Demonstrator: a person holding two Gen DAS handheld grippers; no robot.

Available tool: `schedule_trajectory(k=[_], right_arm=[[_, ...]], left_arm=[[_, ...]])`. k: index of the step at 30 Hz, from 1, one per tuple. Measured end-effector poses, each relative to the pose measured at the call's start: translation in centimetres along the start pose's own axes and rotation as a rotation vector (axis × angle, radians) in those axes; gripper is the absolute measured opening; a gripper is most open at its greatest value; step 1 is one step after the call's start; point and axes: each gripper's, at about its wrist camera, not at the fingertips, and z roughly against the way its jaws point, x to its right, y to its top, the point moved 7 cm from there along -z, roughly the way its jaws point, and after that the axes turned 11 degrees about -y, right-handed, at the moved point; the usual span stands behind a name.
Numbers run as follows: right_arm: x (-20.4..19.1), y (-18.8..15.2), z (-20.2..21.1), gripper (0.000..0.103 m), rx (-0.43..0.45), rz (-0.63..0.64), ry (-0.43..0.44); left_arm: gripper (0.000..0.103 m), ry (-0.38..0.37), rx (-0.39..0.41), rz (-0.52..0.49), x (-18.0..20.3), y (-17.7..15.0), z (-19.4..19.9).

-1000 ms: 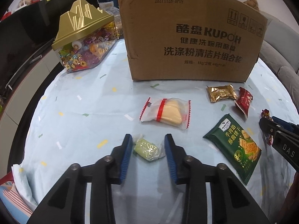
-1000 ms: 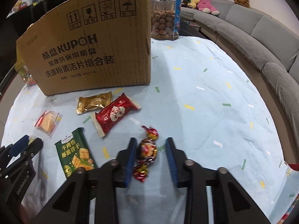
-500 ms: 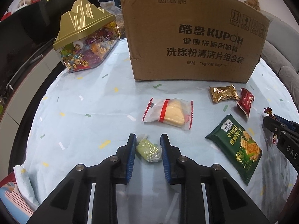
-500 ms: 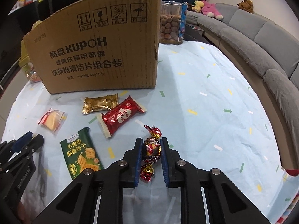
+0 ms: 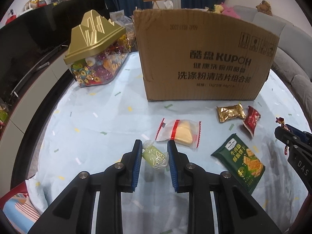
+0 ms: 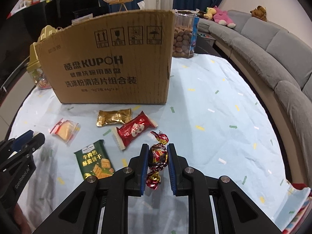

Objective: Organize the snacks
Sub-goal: 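Carry the pale green candy into the box with the left tool while the right tool carries the red-gold candy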

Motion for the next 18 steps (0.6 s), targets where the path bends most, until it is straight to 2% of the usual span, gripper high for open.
schedule_trajectory(k=[18], right_arm=[[0.6,2.9,5.0,0.020,0.090,0.002,0.029]], left_arm=[[0.027,-0.003,0.053,0.019,0.6,1.8,4.8]])
